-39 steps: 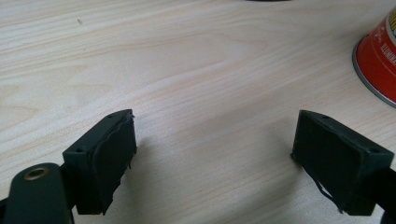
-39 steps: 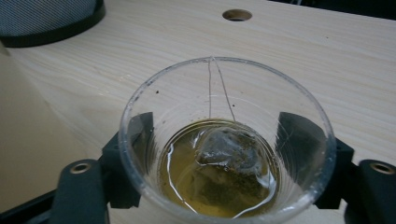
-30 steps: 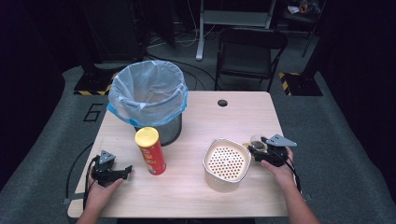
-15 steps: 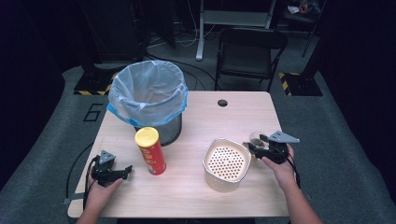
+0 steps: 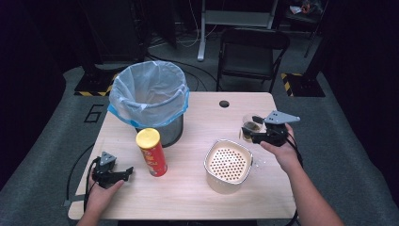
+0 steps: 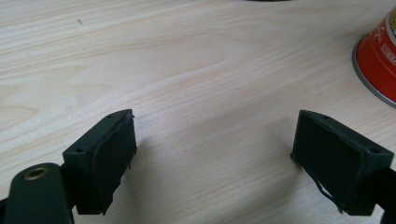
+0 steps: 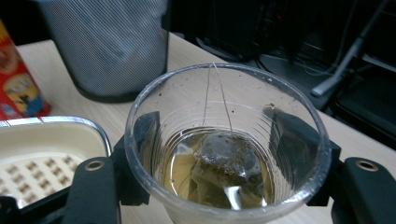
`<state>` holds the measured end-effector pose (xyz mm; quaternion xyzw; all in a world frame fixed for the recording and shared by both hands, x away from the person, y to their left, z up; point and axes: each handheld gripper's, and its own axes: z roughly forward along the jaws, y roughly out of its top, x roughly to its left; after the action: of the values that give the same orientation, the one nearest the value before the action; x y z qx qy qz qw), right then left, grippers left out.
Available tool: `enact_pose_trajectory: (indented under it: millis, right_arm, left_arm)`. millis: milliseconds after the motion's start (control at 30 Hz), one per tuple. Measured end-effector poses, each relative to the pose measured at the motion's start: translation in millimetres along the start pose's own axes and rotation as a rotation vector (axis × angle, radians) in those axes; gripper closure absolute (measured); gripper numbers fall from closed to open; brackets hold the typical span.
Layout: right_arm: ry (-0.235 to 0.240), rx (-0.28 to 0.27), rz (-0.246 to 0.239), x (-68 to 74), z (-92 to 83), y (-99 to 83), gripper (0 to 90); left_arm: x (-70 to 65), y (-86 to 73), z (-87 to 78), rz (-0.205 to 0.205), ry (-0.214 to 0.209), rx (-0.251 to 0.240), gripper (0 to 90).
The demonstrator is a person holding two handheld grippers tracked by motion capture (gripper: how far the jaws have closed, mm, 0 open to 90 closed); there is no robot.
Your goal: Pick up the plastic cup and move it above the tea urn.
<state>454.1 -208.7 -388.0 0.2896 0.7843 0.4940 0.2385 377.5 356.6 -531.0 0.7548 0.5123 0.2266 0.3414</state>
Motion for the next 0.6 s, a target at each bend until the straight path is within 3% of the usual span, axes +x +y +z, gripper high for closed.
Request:
enact_pose_trajectory:
  millis: [267,400,600]
  right_arm:
    - [0.08,-0.046,-0.048,3.7,10.1,26.3,34.8]
    - [0.081,-0.041,-0.084,5.3,15.9,25.9,35.3]
    - [0.084,-0.025,-0.09,5.7,20.7,17.1,35.9]
  left_arm:
    - [0.0,0.0,0.0,0.0,0.0,0.0,13.0]
    - [0.0,0.0,0.0,0.0,0.0,0.0,13.0]
    - [0.0,0.0,0.0,0.0,0.0,0.0,13.0]
